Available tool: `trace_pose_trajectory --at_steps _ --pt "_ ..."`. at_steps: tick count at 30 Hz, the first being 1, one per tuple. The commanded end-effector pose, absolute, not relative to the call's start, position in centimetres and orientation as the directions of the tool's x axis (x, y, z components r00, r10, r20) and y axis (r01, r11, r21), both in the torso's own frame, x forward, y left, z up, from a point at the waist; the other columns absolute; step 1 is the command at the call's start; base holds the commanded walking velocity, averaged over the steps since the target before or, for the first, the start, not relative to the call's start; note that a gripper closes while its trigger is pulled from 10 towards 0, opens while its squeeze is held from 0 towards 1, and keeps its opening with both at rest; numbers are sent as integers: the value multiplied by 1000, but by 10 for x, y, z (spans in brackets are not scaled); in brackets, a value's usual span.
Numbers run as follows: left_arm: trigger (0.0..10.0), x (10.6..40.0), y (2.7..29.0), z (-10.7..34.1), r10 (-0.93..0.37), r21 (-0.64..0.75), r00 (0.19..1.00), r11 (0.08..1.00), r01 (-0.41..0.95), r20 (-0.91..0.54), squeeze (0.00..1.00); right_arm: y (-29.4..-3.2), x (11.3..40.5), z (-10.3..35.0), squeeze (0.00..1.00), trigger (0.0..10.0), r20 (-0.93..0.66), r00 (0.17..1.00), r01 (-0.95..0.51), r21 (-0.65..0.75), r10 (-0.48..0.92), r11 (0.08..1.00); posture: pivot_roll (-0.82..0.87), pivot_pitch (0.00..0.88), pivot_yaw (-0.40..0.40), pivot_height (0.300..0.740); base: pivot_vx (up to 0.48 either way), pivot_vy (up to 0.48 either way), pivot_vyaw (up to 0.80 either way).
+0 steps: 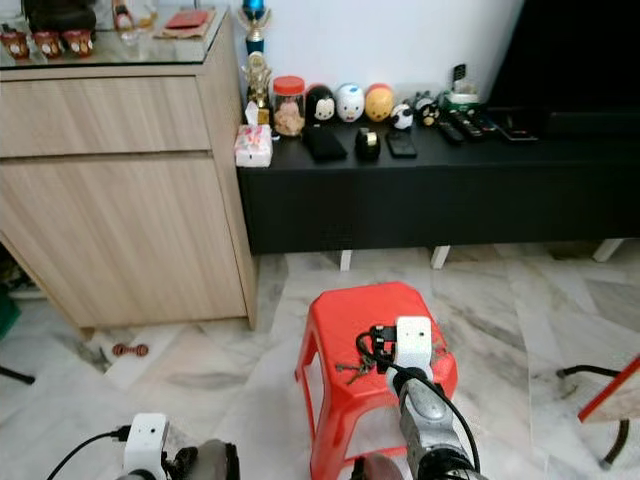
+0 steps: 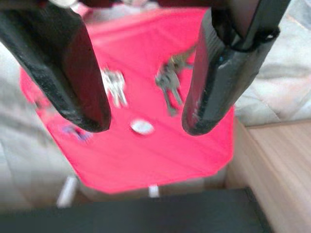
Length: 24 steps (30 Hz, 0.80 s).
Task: Hang keys on a hook
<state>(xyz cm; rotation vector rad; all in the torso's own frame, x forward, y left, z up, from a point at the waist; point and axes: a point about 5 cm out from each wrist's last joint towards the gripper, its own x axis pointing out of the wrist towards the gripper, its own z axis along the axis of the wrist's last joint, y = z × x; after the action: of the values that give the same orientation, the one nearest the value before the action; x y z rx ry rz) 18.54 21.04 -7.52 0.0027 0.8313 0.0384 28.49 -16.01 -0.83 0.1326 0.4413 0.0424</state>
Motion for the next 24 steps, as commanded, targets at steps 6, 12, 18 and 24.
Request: trace_pose_trajectory --at_steps 6,12,18,24 --pt "10000 164 200 -89 9 -5 591 1000 -22 -807 0 -160 290 -7 0 10000 -458 885 1 166 76 986 -5 18 -63 611 0 0 0" --pt "10000 165 202 -88 14 -1 590 1000 -25 -807 0 -159 290 -8 0 10000 -475 877 3 157 73 988 -1 23 -62 611 0 0 0" --pt "10000 165 203 -88 14 -2 593 1000 -25 -805 0 -159 290 -9 0 10000 -484 873 12 154 65 988 -4 21 -59 611 0 0 0" --pt "10000 166 203 -87 13 -1 595 1000 -23 -803 0 -161 287 -11 0 10000 -500 863 4 146 71 989 -4 22 -61 611 217 0 0"
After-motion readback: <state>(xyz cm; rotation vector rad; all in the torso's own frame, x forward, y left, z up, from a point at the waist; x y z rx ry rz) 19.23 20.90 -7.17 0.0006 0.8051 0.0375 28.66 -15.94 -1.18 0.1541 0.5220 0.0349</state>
